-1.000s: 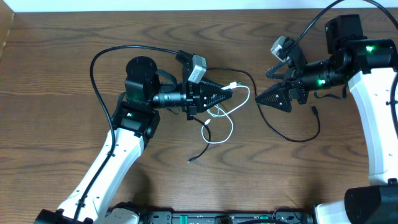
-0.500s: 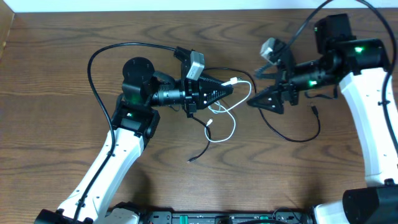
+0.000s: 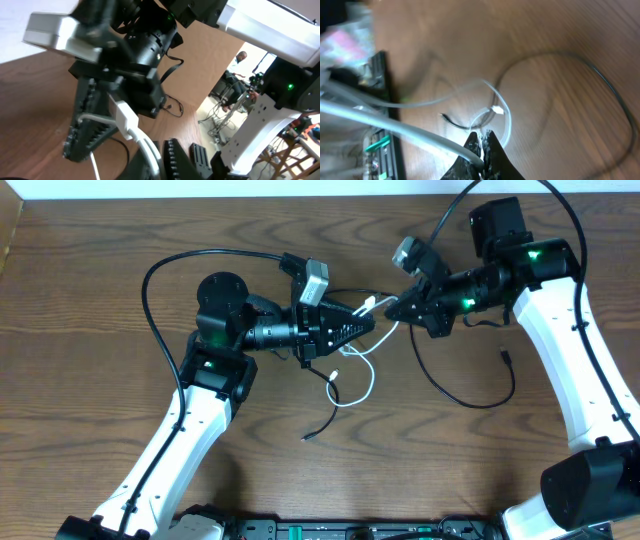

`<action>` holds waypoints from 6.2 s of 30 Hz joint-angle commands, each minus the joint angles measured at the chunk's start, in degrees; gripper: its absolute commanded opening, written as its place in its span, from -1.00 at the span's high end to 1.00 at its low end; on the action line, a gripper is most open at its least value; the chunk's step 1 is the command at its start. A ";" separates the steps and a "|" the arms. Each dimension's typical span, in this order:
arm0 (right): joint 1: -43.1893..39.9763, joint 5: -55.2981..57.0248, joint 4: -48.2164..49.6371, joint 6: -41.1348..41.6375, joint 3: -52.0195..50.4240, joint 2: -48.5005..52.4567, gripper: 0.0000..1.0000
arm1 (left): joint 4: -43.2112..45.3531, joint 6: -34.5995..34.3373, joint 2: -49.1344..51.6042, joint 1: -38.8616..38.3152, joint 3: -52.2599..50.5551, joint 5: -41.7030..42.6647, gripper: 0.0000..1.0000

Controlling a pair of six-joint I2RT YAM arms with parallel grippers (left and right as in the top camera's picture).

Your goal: Untangle cables

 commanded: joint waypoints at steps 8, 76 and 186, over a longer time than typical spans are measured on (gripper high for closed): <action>-0.74 24.57 -0.13 18.53 0.02 -1.79 0.98 | -3.58 5.09 0.72 4.15 0.26 -3.98 0.66; -0.90 16.20 -13.03 14.80 1.97 -17.33 0.98 | -11.80 18.91 16.31 -7.74 -0.31 -25.51 0.62; -3.15 20.37 -13.94 14.36 1.97 -17.44 0.98 | -6.21 23.93 25.68 -7.52 -0.35 -2.95 0.43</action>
